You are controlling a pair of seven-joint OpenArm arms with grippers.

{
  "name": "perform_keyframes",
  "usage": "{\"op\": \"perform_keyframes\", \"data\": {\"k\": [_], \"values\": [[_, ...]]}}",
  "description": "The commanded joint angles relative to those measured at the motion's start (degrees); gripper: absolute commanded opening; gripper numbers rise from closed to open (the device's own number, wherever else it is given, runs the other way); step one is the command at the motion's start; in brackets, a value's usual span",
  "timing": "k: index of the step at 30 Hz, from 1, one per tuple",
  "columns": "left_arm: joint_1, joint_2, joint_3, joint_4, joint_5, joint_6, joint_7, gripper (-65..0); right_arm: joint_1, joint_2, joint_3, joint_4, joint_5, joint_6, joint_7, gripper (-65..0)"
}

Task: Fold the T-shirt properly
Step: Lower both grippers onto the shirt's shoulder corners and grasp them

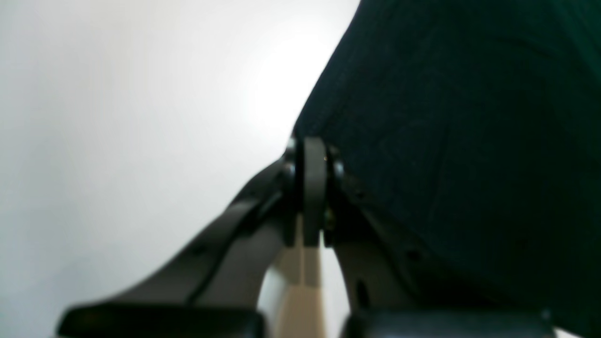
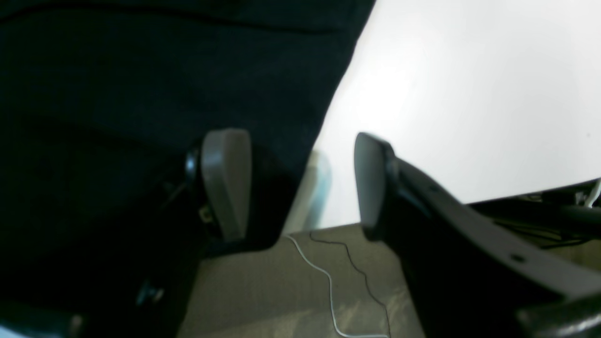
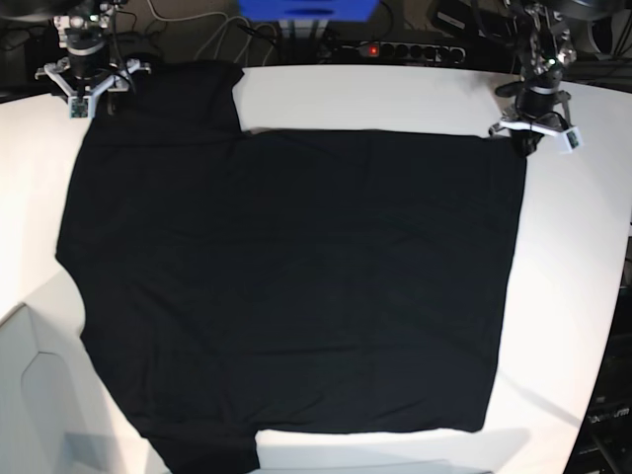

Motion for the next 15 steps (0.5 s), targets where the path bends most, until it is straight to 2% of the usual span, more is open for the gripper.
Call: {"op": "perform_keyframes", "data": {"k": [1, 2, 4, 8, 13, 15], "values": [[0.6, -0.43, 0.0, 0.16, 0.42, 0.22, 2.65, -65.0, -0.52, 0.37, 0.29, 0.49, -0.32, 0.5, 0.0, -29.6], [0.6, -0.43, 0.0, 0.16, 0.42, 0.22, 2.65, -65.0, -0.52, 0.37, 0.2, 0.49, -0.32, 0.67, 0.0, -29.8], [0.6, -0.43, 0.0, 0.16, 0.42, 0.22, 2.65, -65.0, -0.52, 0.37, 0.2, 0.49, -0.32, 3.75, 0.0, -32.7], [0.6, -0.43, 0.0, 0.16, 0.42, 0.22, 2.65, -65.0, -0.52, 0.46, 0.47, 0.49, -0.32, 10.17, 0.0, -45.0], [0.78, -0.43, 0.0, 0.16, 0.42, 0.22, 2.65, -65.0, -0.52, 0.46, 0.55, 0.49, -0.32, 10.78, 0.0, -63.1], [0.96, -0.43, -0.09, 0.16, 0.42, 0.22, 2.65, -65.0, -0.43, 0.46, 0.64, 0.49, -0.32, 10.69, 0.0, -65.0]]}}
